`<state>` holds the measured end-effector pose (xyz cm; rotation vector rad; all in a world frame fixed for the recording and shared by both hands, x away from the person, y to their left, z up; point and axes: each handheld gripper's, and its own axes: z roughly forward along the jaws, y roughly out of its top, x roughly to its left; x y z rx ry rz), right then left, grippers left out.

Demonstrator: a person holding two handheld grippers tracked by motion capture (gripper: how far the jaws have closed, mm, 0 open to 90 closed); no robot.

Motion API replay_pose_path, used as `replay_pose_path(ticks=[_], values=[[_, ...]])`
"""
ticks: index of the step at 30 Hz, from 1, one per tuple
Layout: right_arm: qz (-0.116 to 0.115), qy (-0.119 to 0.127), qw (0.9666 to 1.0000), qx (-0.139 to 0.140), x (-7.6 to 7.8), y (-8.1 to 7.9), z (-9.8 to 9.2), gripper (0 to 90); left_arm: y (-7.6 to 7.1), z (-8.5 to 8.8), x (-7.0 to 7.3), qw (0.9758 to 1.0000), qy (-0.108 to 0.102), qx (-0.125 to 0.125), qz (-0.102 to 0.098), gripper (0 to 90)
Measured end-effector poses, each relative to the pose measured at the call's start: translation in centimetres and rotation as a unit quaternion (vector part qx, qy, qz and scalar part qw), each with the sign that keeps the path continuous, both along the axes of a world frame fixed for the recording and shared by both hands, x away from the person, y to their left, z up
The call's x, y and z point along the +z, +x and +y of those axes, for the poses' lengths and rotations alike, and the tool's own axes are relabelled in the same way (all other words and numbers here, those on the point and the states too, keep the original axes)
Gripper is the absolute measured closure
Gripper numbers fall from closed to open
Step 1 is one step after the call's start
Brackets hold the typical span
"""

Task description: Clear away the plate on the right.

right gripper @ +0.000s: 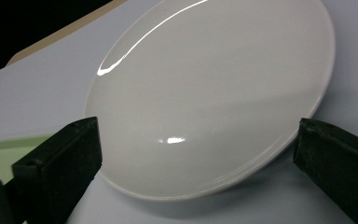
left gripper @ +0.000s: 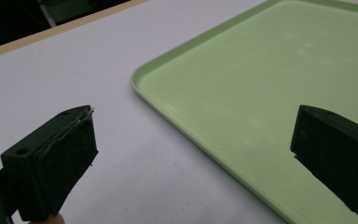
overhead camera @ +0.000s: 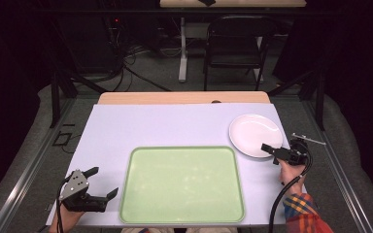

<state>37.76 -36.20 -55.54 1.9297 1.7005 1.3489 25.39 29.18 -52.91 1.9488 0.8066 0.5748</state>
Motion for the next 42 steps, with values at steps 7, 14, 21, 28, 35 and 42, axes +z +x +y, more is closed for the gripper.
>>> replay_pose_path(ticks=[7, 14, 21, 28, 35, 42], values=[[0.015, 0.027, 0.9986, -0.042, -0.5, 0.5, -0.8, 11.1, 0.0, 0.0, 0.0, 1.0000, 0.000, 0.002, 0.000, 0.1], [0.020, 0.046, 0.9949, -0.087, -0.9, 1.1, -1.1, 27.4, -0.2, 0.1, 0.1, 1.0000, -0.003, 0.006, -0.007, 0.1], [0.027, 0.080, 0.9879, -0.130, -1.2, 1.4, -1.6, 40.5, -0.1, 0.1, 0.1, 0.9999, -0.002, 0.009, -0.009, 0.1], [0.042, 0.066, 0.9835, -0.163, -1.1, 1.5, -1.5, 56.3, -0.1, 0.1, 0.1, 0.9999, -0.001, 0.010, -0.007, 0.1], [0.051, 0.058, 0.9786, -0.191, -1.3, 1.5, -1.5, 73.7, -0.1, 0.1, 0.1, 0.9999, 0.000, 0.011, -0.006, 0.1], [0.049, 0.066, 0.9756, -0.204, -1.4, 1.4, -1.5, 76.9, -0.1, 0.1, 0.1, 0.9999, -0.002, 0.010, -0.007, 0.2]])
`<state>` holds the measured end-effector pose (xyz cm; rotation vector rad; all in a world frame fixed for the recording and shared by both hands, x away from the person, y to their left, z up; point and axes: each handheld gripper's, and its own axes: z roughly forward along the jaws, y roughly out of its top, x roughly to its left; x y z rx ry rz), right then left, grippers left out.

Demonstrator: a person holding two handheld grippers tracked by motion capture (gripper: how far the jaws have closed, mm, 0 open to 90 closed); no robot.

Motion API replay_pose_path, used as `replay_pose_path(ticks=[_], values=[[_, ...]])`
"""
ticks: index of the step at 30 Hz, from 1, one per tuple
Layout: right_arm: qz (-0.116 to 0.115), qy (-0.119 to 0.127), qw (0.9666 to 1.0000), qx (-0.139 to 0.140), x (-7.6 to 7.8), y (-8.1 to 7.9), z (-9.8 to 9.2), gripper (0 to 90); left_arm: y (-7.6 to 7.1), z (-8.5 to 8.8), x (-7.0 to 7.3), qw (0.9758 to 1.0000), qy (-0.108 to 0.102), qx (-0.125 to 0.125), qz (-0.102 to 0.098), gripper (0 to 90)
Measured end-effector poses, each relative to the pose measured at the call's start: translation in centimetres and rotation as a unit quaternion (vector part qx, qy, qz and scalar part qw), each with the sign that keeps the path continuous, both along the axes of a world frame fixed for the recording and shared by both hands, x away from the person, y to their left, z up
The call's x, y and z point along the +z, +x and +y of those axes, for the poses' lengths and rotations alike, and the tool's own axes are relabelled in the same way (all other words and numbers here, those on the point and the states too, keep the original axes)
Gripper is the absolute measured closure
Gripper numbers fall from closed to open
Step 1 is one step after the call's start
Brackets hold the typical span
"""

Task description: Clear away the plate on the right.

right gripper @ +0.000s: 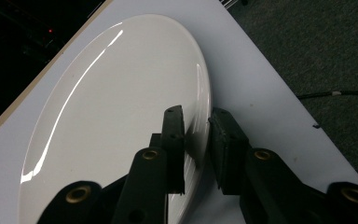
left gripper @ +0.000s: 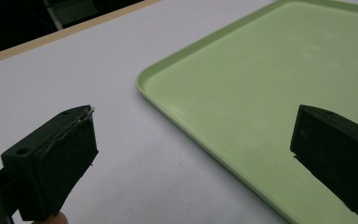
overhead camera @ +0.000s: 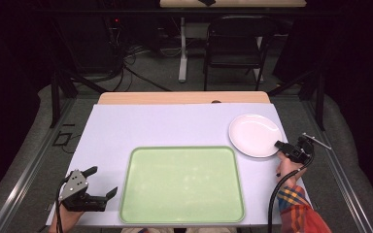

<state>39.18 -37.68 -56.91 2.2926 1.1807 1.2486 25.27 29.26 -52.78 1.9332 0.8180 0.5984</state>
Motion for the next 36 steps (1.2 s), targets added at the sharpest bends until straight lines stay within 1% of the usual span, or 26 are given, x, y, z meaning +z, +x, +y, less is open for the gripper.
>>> replay_pose_path(ticks=[5, 6, 7, 9, 10, 11, 13, 14, 15, 16, 18, 20, 21, 22, 23, 24, 26, 28, 29, 30, 31, 32, 33, 34, 35, 36], values=[[-0.009, 0.006, 0.9999, -0.004, 0.1, -0.1, -0.1, 79.0, -0.1, 0.1, 0.0, 1.0000, 0.003, 0.002, -0.005, 0.3], [-0.017, 0.018, 0.9997, -0.007, 0.0, -0.2, -0.2, 80.2, -0.1, 0.1, 0.1, 1.0000, 0.002, 0.003, -0.007, 0.5], [-0.019, 0.023, 0.9995, -0.007, 0.1, -0.2, -0.3, 80.5, -0.2, 0.1, 0.1, 1.0000, 0.004, 0.003, -0.007, 0.5], [-0.017, 0.025, 0.9995, -0.004, 0.3, -0.3, -0.4, 81.3, -0.2, 0.1, 0.1, 1.0000, 0.006, 0.004, -0.007, 0.5], [-0.030, 0.034, 0.9990, -0.004, 0.6, -0.4, -0.6, 82.8, -0.2, 0.2, 0.1, 0.9999, 0.007, 0.005, -0.008, 0.5], [-0.032, 0.037, 0.9988, -0.004, 0.8, -0.4, -0.5, 83.3, -0.2, 0.2, 0.1, 1.0000, 0.003, 0.004, -0.008, 0.5], [-0.037, 0.035, 0.9987, -0.003, 1.0, -0.5, -0.5, 83.8, -0.3, 0.3, 0.1, 0.9999, 0.003, 0.005, -0.010, 0.6], [-0.043, 0.037, 0.9984, -0.002, 1.4, -0.5, -0.4, 84.8, -0.3, 0.3, 0.1, 0.9999, 0.006, 0.005, -0.010, 0.7], [-0.043, 0.037, 0.9984, -0.002, 1.4, -0.5, -0.4, 84.8, -0.3, 0.3, 0.1, 0.9999, 0.006, 0.005, -0.010, 0.7], [-0.051, 0.036, 0.9981, 0.002, 1.8, -0.6, -0.4, 85.5, -0.4, 0.3, 0.1, 0.9999, 0.003, 0.007, -0.011, 0.7], [-0.055, 0.034, 0.9979, 0.005, 2.0, -0.6, -0.3, 86.0, -0.4, 0.4, 0.2, 0.9999, 0.003, 0.007, -0.013, 0.7], [-0.066, 0.031, 0.9973, 0.009, 2.7, -0.7, -0.2, 87.2, -0.4, 0.4, 0.2, 0.9999, 0.005, 0.007, -0.013, 0.9], [-0.066, 0.031, 0.9973, 0.009, 2.7, -0.7, -0.2, 87.2, -0.4, 0.4, 0.2, 0.9999, 0.005, 0.007, -0.013, 0.9], [-0.072, 0.019, 0.9971, 0.012, 3.3, -0.8, 0.0, 87.3, -0.5, 0.5, 0.2, 0.9998, 0.005, 0.009, -0.015, 1.0], [-0.072, 0.019, 0.9971, 0.012, 3.3, -0.8, 0.0, 87.3, -0.5, 0.5, 0.2, 0.9998, 0.005, 0.009, -0.015, 1.0], [-0.075, 0.009, 0.9971, 0.013, 3.6, -0.8, 0.0, 87.4, -0.5, 0.5, 0.2, 0.9998, 0.003, 0.009, -0.016, 1.0], [-0.073, 0.004, 0.9972, 0.014, 3.8, -0.9, 0.0, 87.4, -0.6, 0.6, 0.2, 0.9998, 0.006, 0.009, -0.016, 1.1], [-0.078, -0.018, 0.9966, 0.017, 4.5, -1.0, 0.0, 87.3, -0.6, 0.6, 0.3, 0.9998, 0.004, 0.009, -0.018, 1.2], [-0.078, -0.018, 0.9966, 0.017, 4.5, -1.0, 0.0, 87.3, -0.6, 0.6, 0.3, 0.9998, 0.004, 0.009, -0.018, 1.3], [-0.081, -0.036, 0.9959, 0.020, 5.0, -1.1, 0.2, 87.4, -0.6, 0.6, 0.2, 0.9998, 0.005, 0.009, -0.019, 1.2], [-0.081, -0.036, 0.9959, 0.020, 5.0, -1.1, 0.2, 87.4, -0.6, 0.6, 0.2, 0.9998, 0.005, 0.009, -0.019, 1.3], [-0.084, -0.057, 0.9945, 0.026, 5.6, -1.2, 0.4, 87.3, -0.6, 0.6, 0.2, 0.9998, 0.005, 0.010, -0.018, 1.3], [-0.084, -0.057, 0.9945, 0.026, 5.6, -1.2, 0.4, 87.3, -0.6, 0.6, 0.2, 0.9998, 0.005, 0.010, -0.018, 1.3], [-0.088, -0.075, 0.9928, 0.032, 6.1, -1.3, 0.7, 87.3, -0.6, 0.6, 0.3, 0.9998, 0.005, 0.010, -0.019, 1.3], [-0.088, -0.075, 0.9928, 0.032, 6.1, -1.3, 0.7, 87.3, -0.6, 0.6, 0.3, 0.9998, 0.005, 0.010, -0.019, 1.3], [-0.093, -0.090, 0.9909, 0.036, 6.6, -1.3, 1.1, 87.3, -0.6, 0.6, 0.2, 0.9998, 0.006, 0.010, -0.019, 1.4]])
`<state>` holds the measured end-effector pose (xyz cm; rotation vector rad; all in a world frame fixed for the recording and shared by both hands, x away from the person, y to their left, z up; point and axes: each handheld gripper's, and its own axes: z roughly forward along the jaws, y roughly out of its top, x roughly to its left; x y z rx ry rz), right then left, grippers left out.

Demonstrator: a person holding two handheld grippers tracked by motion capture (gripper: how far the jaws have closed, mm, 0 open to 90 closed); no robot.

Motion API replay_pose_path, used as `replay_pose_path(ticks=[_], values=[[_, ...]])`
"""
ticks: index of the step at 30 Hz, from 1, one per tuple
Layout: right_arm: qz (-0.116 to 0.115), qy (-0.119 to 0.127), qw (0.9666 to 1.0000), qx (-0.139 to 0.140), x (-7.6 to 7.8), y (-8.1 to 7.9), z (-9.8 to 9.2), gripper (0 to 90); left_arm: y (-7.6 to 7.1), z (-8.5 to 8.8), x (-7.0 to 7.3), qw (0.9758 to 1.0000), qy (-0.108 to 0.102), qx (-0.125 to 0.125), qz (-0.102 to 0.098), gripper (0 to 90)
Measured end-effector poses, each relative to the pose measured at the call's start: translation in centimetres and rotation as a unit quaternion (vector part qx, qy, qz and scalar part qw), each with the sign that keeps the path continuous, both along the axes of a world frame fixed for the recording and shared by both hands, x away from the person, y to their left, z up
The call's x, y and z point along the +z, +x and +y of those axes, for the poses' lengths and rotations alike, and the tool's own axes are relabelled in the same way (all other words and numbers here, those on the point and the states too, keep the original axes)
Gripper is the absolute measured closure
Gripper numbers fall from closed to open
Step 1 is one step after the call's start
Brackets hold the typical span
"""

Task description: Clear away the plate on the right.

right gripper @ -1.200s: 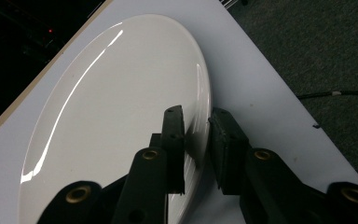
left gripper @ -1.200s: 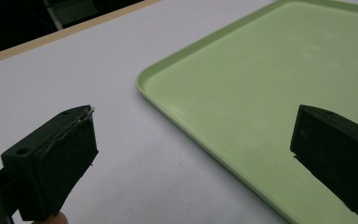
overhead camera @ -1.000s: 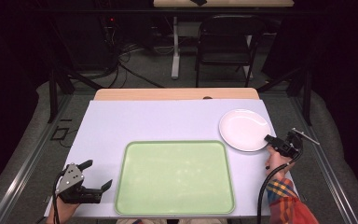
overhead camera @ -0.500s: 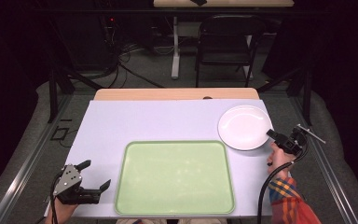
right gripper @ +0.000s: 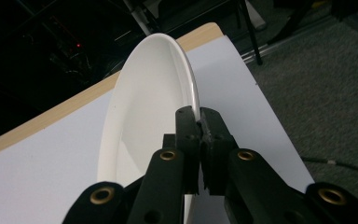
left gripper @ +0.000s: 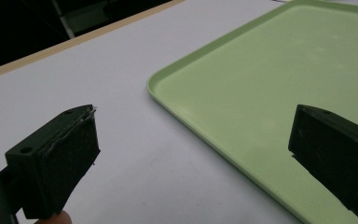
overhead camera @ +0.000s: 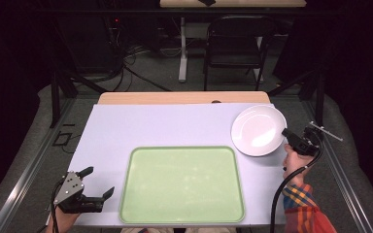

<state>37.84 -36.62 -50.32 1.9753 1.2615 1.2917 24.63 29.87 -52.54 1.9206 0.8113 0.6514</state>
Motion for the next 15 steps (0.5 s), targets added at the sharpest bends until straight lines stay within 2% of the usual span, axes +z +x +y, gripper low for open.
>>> replay_pose_path(ticks=[1, 2, 3, 4, 5, 8, 10, 11, 12, 13, 14, 15], values=[[0.000, 0.000, 1.0000, 0.000, 0.0, 0.0, 0.0, 87.3, 0.0, 0.0, 0.0, 1.0000, 0.000, 0.000, 0.000, 1.3], [-0.004, -0.022, 0.9997, 0.005, 0.5, -0.1, 0.3, 87.4, 0.0, 0.0, 0.0, 1.0000, 0.002, 0.000, 0.000, 1.4], [-0.004, -0.022, 0.9997, 0.005, 0.5, -0.1, 0.3, 87.4, 0.0, 0.0, 0.0, 1.0000, 0.001, 0.000, 0.000, 1.4], [-0.009, -0.041, 0.9991, 0.010, 1.0, -0.2, 0.7, 87.3, 0.0, 0.0, 0.0, 1.0000, -0.001, 0.002, 0.000, 1.4], [-0.009, -0.041, 0.9991, 0.010, 1.0, -0.2, 0.7, 87.3, 0.0, 0.0, 0.0, 1.0000, -0.001, 0.002, 0.000, 1.4], [-0.016, -0.076, 0.9968, 0.018, 1.8, -0.4, 1.3, 87.3, -0.1, 0.1, 0.0, 1.0000, 0.000, 0.002, 0.000, 1.4], [-0.022, -0.102, 0.9943, 0.023, 2.4, -0.6, 1.8, 87.4, -0.1, 0.1, 0.1, 1.0000, -0.001, 0.003, -0.002, 1.5], [-0.028, -0.128, 0.9909, 0.029, 3.0, -0.7, 2.4, 87.3, -0.1, 0.1, 0.0, 1.0000, 0.000, 0.002, -0.001, 1.5], [-0.031, -0.143, 0.9887, 0.033, 3.3, -0.8, 2.8, 87.3, -0.1, 0.1, 0.0, 1.0000, 0.003, 0.003, 0.000, 1.6], [-0.031, -0.143, 0.9887, 0.033, 3.3, -0.8, 2.8, 87.3, -0.1, 0.1, 0.0, 1.0000, 0.003, 0.003, 0.000, 1.6], [-0.037, -0.169, 0.9842, 0.040, 3.8, -1.0, 3.4, 87.3, -0.1, 0.1, 0.0, 1.0000, 0.001, 0.003, -0.001, 1.5], [-0.037, -0.169, 0.9842, 0.040, 3.8, -1.0, 3.4, 87.3, -0.1, 0.1, 0.0, 1.0000, 0.001, 0.003, -0.001, 1.6]])
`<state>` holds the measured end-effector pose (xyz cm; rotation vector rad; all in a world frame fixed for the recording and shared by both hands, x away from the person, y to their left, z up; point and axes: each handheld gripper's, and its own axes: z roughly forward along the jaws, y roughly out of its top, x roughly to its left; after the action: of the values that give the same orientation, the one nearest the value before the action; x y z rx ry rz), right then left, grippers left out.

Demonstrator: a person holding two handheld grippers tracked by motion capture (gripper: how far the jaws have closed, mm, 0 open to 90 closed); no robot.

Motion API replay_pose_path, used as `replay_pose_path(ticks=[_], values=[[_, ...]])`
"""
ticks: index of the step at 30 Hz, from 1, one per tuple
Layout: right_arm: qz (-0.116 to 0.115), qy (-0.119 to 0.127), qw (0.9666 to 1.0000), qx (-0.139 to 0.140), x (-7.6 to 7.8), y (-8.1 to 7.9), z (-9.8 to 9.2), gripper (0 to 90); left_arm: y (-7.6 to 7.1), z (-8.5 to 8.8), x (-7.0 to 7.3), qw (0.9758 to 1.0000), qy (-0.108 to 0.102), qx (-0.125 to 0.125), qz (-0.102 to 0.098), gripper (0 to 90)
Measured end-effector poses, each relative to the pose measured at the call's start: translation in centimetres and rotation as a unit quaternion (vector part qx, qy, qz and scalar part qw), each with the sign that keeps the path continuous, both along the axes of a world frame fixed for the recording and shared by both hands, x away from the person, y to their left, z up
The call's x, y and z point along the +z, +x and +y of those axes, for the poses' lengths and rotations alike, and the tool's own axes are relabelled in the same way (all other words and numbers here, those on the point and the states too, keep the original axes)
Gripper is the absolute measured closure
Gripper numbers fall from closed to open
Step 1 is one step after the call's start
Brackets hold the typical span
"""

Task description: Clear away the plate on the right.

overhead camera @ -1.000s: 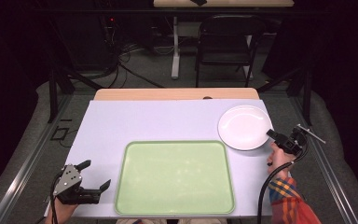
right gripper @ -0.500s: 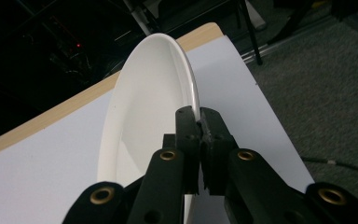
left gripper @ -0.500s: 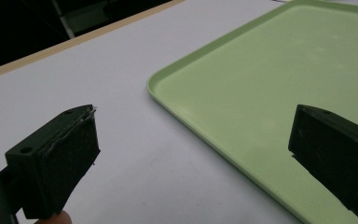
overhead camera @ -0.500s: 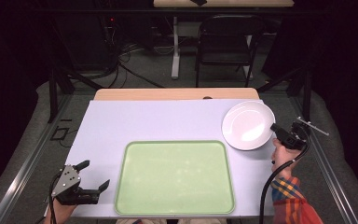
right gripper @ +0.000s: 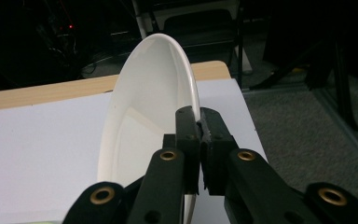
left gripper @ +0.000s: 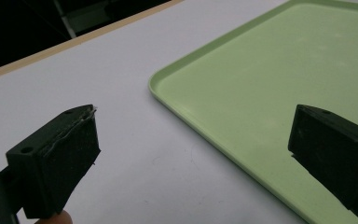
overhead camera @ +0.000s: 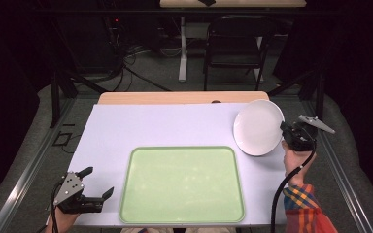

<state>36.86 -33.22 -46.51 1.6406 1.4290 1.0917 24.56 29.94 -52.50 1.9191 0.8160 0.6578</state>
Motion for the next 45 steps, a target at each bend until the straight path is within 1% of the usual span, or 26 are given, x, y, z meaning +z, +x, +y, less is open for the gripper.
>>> replay_pose_path(ticks=[1, 2, 5, 6, 7, 8, 9, 10, 11, 12, 14, 16, 17, 20, 23, 28, 30, 32, 35, 37, 39, 42, 43, 45], values=[[-0.004, -0.019, 0.9998, 0.006, 0.3, -0.1, 0.6, 87.3, 0.0, 0.0, 0.0, 1.0000, 0.000, 0.000, -0.001, 1.6], [-0.007, -0.028, 0.9996, 0.008, 0.5, -0.2, 0.9, 87.3, 0.0, 0.0, 0.0, 1.0000, 0.001, -0.001, -0.001, 1.6], [-0.012, -0.049, 0.9986, 0.013, 0.8, -0.3, 1.6, 87.3, 0.0, 0.0, 0.0, 1.0000, -0.001, 0.000, -0.001, 1.6], [-0.012, -0.049, 0.9986, 0.013, 0.8, -0.3, 1.6, 87.3, 0.0, 0.0, 0.0, 1.0000, -0.001, 0.000, -0.001, 1.7], [-0.015, -0.063, 0.9977, 0.018, 1.0, -0.4, 2.0, 87.2, 0.0, 0.0, 0.0, 1.0000, 0.000, -0.002, -0.002, 2.0], [-0.015, -0.063, 0.9977, 0.018, 1.0, -0.4, 2.0, 87.2, 0.0, 0.0, 0.0, 1.0000, 0.000, -0.002, -0.002, 2.3], [-0.018, -0.079, 0.9964, 0.025, 1.2, -0.5, 2.5, 87.2, 0.0, 0.0, 0.0, 1.0000, 0.005, -0.003, -0.001, 2.4], [-0.018, -0.079, 0.9964, 0.025, 1.2, -0.5, 2.5, 87.2, 0.0, 0.0, 0.0, 1.0000, 0.005, -0.003, -0.001, 2.4], [-0.021, -0.093, 0.9950, 0.030, 1.3, -0.7, 3.0, 87.2, 0.0, -0.1, 0.0, 1.0000, 0.001, -0.002, -0.001, 2.5], [-0.023, -0.102, 0.9940, 0.034, 1.4, -0.7, 3.2, 87.2, 0.0, -0.1, 0.0, 1.0000, 0.001, -0.003, -0.002, 2.5], [-0.025, -0.110, 0.9928, 0.040, 1.6, -0.9, 3.7, 87.2, 0.0, -0.1, 0.0, 1.0000, 0.003, -0.005, -0.002, 2.4], [-0.027, -0.113, 0.9923, 0.044, 1.7, -0.9, 3.9, 87.1, 0.0, -0.1, 0.0, 1.0000, 0.002, -0.004, -0.002, 2.4], [-0.029, -0.119, 0.9911, 0.052, 1.8, -1.0, 4.2, 87.2, 0.0, -0.1, 0.0, 1.0000, 0.001, -0.004, -0.003, 2.4], [-0.030, -0.122, 0.9904, 0.057, 2.0, -1.1, 4.4, 87.1, 0.0, -0.1, 0.0, 1.0000, 0.003, -0.006, -0.003, 2.7], [-0.032, -0.127, 0.9892, 0.065, 2.1, -1.2, 4.8, 86.9, 0.0, -0.1, 0.0, 1.0000, 0.000, -0.006, -0.005, 2.9], [-0.033, -0.129, 0.9885, 0.072, 2.1, -1.3, 4.9, 86.8, 0.0, -0.1, 0.0, 1.0000, 0.001, -0.008, -0.004, 2.9], [-0.033, -0.125, 0.9888, 0.075, 2.2, -1.3, 4.9, 86.6, 0.0, -0.2, 0.0, 1.0000, 0.000, -0.008, -0.004, 2.9], [-0.033, -0.126, 0.9884, 0.079, 2.2, -1.4, 4.9, 86.5, 0.1, -0.2, 0.0, 1.0000, 0.003, -0.009, -0.003, 2.9], [-0.034, -0.128, 0.9873, 0.087, 2.2, -1.4, 5.0, 86.3, 0.1, -0.3, 0.0, 1.0000, 0.000, -0.008, -0.005, 3.0], [-0.035, -0.132, 0.9865, 0.090, 2.2, -1.5, 5.1, 86.1, 0.1, -0.3, 0.0, 0.9999, 0.003, -0.011, -0.004, 3.0], [-0.036, -0.134, 0.9861, 0.092, 2.2, -1.5, 5.2, 86.1, 0.1, -0.3, 0.0, 0.9999, 0.000, -0.011, -0.005, 3.0], [-0.035, -0.136, 0.9853, 0.098, 2.2, -1.5, 5.3, 85.8, 0.1, -0.3, 0.0, 0.9999, 0.001, -0.012, -0.006, 3.1], [-0.035, -0.136, 0.9853, 0.098, 2.2, -1.5, 5.3, 85.8, 0.1, -0.3, 0.0, 0.9999, 0.005, -0.012, -0.005, 3.1], [-0.034, -0.139, 0.9848, 0.099, 2.1, -1.5, 5.4, 85.5, 0.1, -0.3, 0.0, 0.9999, 0.002, -0.012, -0.006, 3.0]])
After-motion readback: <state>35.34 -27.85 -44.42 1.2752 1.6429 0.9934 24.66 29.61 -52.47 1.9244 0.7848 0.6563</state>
